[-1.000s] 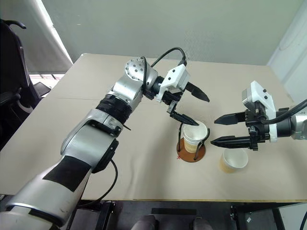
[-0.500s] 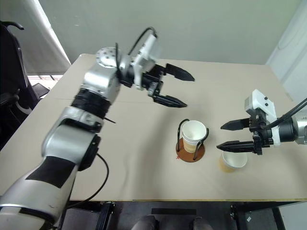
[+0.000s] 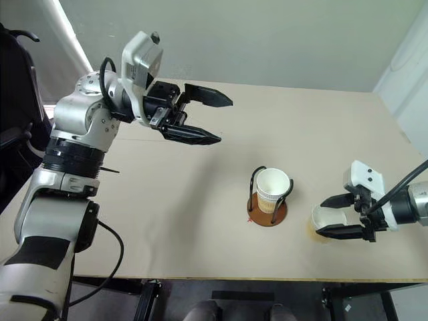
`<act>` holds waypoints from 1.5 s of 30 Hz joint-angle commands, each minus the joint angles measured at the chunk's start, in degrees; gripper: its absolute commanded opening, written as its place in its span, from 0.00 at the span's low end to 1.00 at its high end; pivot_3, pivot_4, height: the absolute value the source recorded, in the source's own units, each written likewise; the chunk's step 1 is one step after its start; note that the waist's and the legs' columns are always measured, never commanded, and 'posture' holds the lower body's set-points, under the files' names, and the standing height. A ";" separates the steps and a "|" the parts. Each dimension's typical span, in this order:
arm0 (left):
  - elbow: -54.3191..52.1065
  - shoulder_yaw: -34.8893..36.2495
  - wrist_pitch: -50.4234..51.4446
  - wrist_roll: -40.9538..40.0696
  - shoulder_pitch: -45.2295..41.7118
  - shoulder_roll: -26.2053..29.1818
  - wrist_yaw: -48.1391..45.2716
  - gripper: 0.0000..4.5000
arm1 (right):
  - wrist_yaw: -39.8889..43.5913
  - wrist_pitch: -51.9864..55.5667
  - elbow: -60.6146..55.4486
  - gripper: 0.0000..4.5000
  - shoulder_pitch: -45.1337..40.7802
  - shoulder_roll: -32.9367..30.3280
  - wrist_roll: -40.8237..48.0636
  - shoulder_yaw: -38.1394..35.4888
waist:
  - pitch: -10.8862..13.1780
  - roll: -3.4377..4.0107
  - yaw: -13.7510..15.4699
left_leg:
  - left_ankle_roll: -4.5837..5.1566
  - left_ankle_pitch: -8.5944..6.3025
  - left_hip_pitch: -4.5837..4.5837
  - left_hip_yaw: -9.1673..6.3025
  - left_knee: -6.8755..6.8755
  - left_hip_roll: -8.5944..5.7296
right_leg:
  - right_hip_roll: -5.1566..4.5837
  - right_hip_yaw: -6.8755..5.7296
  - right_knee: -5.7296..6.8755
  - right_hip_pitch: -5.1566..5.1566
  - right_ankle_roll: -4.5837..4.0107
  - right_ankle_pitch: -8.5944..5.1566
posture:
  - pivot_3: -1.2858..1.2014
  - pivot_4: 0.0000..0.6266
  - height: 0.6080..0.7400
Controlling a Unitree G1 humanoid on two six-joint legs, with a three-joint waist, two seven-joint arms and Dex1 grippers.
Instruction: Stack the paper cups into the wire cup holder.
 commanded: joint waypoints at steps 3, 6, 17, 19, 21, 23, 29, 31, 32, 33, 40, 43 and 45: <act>-4.93 4.84 2.32 -0.54 1.95 -1.93 0.20 0.99 | -0.76 -3.68 -1.61 0.83 3.36 0.38 -2.77 -2.73 | 0.00 0.00 -0.08 | 0.00 0.00 0.01 0.00 0.02 0.00 | 0.00 0.00 0.00 0.02 0.00 0.00 | 0.52 0.24 1.00; -5.67 6.03 2.72 0.14 2.50 -2.84 0.92 0.99 | -1.77 -5.77 -1.66 0.83 4.77 1.07 -4.87 -1.59 | 0.00 0.00 -0.09 | 0.00 0.00 0.01 -0.01 0.03 0.00 | -0.01 0.00 0.00 0.03 0.01 0.00 | 0.52 0.24 1.00; -6.35 8.45 2.76 1.81 3.40 -4.69 2.48 0.99 | -4.32 -10.74 0.50 0.83 4.30 5.56 -11.30 5.59 | 0.00 -0.01 -0.26 | 0.01 0.00 0.08 -0.02 0.02 0.00 | -0.05 -0.02 0.00 0.08 0.02 0.01 | 0.52 0.24 1.00; -6.41 8.67 2.64 2.10 3.60 -4.79 2.44 0.99 | -4.37 -11.21 1.23 0.83 3.68 6.31 -12.22 6.74 | 0.00 -0.01 -0.32 | 0.01 0.00 0.08 -0.01 0.02 0.00 | -0.06 -0.01 0.00 0.08 0.02 0.01 | 0.52 0.24 1.00; -6.49 8.89 2.66 2.35 3.84 -4.81 2.35 1.00 | -4.56 -12.18 2.57 0.79 2.85 7.23 -13.59 8.41 | 0.00 -0.01 -0.37 | 0.01 0.00 0.08 -0.01 0.02 0.00 | -0.06 -0.01 -0.01 0.08 0.02 0.01 | 0.52 0.24 1.00; -6.62 8.98 2.68 2.63 4.20 -4.65 2.07 1.00 | -4.61 -12.95 3.86 0.69 1.91 8.08 -14.73 9.67 | 0.01 -0.01 -0.38 | 0.01 0.00 0.11 -0.02 0.02 0.00 | -0.07 -0.01 -0.01 0.11 0.02 0.01 | 0.52 0.24 1.00; -7.02 7.76 3.19 4.85 5.20 -2.85 0.41 1.00 | -4.15 -13.62 5.56 0.22 0.12 9.24 -15.85 10.99 | 0.01 -0.01 -0.47 | 0.01 0.00 0.11 -0.02 0.01 0.01 | -0.08 -0.02 -0.01 0.10 0.02 0.01 | 0.52 0.24 1.00; -6.96 7.64 3.40 5.39 5.36 -2.36 -0.13 1.00 | -4.00 -13.72 5.93 0.06 -0.39 9.53 -16.00 11.29 | 0.01 -0.01 -0.47 | 0.01 0.00 0.11 -0.02 -0.01 0.00 | -0.08 -0.01 -0.02 0.10 0.02 0.01 | 0.52 0.24 1.00; -6.89 7.55 3.41 5.72 5.36 -2.02 -0.40 1.00 | -3.92 -13.64 6.02 0.01 -0.82 9.70 -15.88 11.37 | 0.01 -0.01 -0.47 | 0.01 0.00 0.11 -0.03 -0.01 0.01 | -0.08 -0.01 -0.02 0.10 0.02 0.01 | 0.52 0.24 1.00; -6.83 7.53 3.34 6.01 5.38 -1.76 -0.59 1.00 | -3.90 -13.39 6.07 0.01 -1.29 9.92 -15.62 11.33 | 0.01 -0.01 -0.48 | 0.01 0.00 0.11 -0.03 -0.01 0.00 | -0.08 -0.01 -0.02 0.10 0.02 0.01 | 0.52 0.24 1.00; -6.54 5.98 2.94 7.58 6.30 0.68 -1.73 1.00 | -3.47 -12.14 7.22 0.01 -6.37 9.92 -15.40 11.03 | 0.01 0.00 -0.55 | 0.01 0.00 0.11 -0.04 -0.03 0.01 | -0.08 0.00 -0.04 0.10 0.01 0.02 | 0.52 0.24 1.00; -6.92 4.86 2.94 7.06 6.99 1.91 -1.73 1.00 | -3.27 -11.32 7.89 0.01 -9.51 9.99 -15.18 11.01 | 0.01 0.00 -0.66 | 0.01 0.00 0.12 -0.05 -0.04 0.01 | -0.09 0.01 -0.04 0.09 0.00 0.02 | 0.52 0.24 1.00; -7.10 4.19 2.89 6.80 7.52 2.74 -1.73 1.00 | -3.14 -10.41 8.54 0.01 -12.31 10.19 -14.53 10.63 | 0.01 0.00 -0.68 | 0.01 0.00 0.12 -0.06 -0.05 0.01 | -0.09 0.00 -0.05 0.08 0.00 0.02 | 0.52 0.24 1.00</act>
